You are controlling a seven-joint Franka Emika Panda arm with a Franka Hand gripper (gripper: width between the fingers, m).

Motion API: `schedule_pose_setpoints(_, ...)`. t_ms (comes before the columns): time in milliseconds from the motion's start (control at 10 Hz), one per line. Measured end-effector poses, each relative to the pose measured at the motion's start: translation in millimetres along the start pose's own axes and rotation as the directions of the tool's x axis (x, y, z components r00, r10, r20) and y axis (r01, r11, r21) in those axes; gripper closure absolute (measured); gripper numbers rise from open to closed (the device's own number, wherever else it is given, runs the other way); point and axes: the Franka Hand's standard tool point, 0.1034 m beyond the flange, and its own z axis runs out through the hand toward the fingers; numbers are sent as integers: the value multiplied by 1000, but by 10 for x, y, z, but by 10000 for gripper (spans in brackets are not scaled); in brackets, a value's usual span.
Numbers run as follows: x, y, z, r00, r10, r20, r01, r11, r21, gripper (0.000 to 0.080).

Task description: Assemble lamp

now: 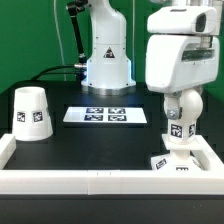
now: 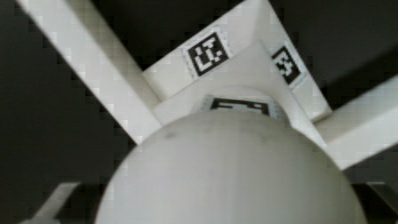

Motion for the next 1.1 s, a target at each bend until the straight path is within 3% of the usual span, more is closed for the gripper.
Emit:
schedule_pose_setpoints(300,34,-14,-22,949,315,7,-315,949,0,222)
schedule_pose_setpoints(600,23,7,-24,878,478,6,-478,878,-3,222)
schedule_pose_setpoints(900,8,29,-27,772,635,5,-635,772,-6,220)
schedule_pose_setpoints(1100,-15,25,-16,658,753,7,-753,658,-8,220)
